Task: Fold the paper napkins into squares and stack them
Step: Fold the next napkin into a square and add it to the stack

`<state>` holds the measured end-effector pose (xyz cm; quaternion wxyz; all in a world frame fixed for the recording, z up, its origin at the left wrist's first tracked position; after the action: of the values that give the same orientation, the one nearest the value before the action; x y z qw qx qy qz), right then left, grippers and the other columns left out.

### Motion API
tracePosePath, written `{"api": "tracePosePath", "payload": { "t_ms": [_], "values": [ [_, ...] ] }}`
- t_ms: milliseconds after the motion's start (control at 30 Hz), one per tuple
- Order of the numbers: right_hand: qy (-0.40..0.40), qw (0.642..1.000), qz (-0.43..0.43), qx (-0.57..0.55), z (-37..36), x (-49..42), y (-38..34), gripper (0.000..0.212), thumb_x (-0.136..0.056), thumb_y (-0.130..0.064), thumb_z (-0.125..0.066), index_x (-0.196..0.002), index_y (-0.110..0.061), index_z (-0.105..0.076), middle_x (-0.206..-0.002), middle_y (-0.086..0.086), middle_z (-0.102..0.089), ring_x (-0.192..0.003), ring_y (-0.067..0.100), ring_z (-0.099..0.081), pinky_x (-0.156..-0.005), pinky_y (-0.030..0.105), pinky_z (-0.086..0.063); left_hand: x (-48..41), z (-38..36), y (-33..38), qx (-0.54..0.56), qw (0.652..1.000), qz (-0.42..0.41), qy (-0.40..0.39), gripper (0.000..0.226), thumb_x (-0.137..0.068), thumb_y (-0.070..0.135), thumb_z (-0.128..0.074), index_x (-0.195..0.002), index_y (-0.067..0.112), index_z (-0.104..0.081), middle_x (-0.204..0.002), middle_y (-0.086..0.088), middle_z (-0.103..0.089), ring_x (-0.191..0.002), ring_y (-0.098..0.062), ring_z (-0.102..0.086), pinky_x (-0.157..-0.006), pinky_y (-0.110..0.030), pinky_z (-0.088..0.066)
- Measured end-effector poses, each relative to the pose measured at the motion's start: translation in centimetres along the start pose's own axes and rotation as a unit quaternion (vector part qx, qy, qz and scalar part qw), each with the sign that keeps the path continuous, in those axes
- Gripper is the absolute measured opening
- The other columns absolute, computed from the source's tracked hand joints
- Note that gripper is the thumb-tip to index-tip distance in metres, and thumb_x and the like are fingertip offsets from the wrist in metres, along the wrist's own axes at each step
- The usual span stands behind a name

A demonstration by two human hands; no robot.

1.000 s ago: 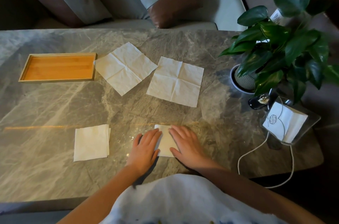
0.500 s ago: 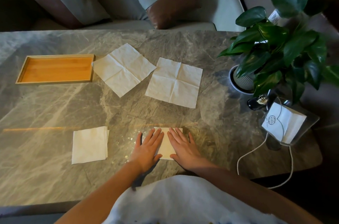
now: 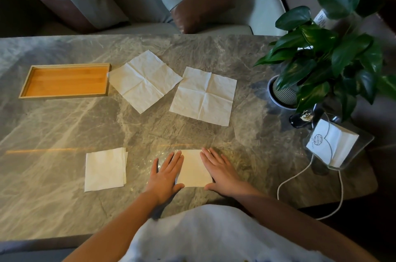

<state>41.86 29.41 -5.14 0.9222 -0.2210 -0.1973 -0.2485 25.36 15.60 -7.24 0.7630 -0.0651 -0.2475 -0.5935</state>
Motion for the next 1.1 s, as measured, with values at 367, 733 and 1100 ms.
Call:
{"api": "tracePosePath", "payload": {
  "t_ms": [367, 733, 1100],
  "values": [
    [0.004, 1.000, -0.006, -0.010, 0.0, 0.1, -0.2, 0.107, -0.080, -0.036, -0.072, -0.152, -0.019, 0.006, -0.161, -0.003, 0.015, -0.148, 0.018, 0.014, -0.119, 0.042, 0.001, 0.9, 1.6, 1.8, 0.098, 0.990, 0.069, 0.070, 0.082, -0.084, 0.044, -0.059, -0.147, 0.017, -0.014, -0.156, -0.006, -0.014, -0.142, -0.029, -0.021, -0.112, -0.045, -0.027],
    [0.014, 1.000, -0.011, -0.018, -0.3, 0.0, -0.4, 0.107, -0.078, -0.035, -0.074, -0.152, -0.019, 0.002, -0.162, -0.003, 0.013, -0.148, 0.019, 0.013, -0.120, 0.042, 0.000, 0.4, 1.0, 2.2, 0.508, 0.827, 0.241, 0.024, 0.037, -0.082, 0.022, -0.066, -0.113, 0.010, -0.048, -0.078, 0.002, -0.053, -0.076, -0.017, -0.054, -0.070, -0.030, -0.042],
    [-0.003, 0.998, 0.001, -0.055, -0.8, 0.9, -0.7, 0.113, -0.071, -0.052, -0.073, -0.152, -0.022, -0.002, -0.160, -0.002, 0.019, -0.146, 0.020, 0.020, -0.119, 0.047, 0.005, 0.5, 1.6, 3.5, 0.668, 0.713, 0.206, 0.055, 0.012, -0.087, -0.005, -0.055, -0.095, -0.008, -0.063, -0.079, -0.014, -0.058, -0.077, -0.027, -0.055, -0.072, -0.035, -0.045]
  ]
}}
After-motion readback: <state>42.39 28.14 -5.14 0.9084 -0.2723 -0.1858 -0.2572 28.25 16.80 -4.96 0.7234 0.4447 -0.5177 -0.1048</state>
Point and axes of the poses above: each hand's wrist, its own x-axis away from the middle knuckle, its own z-axis out of the back of the hand, y = z × x, the point moved 1 cm from there along -x, towards the middle knuckle
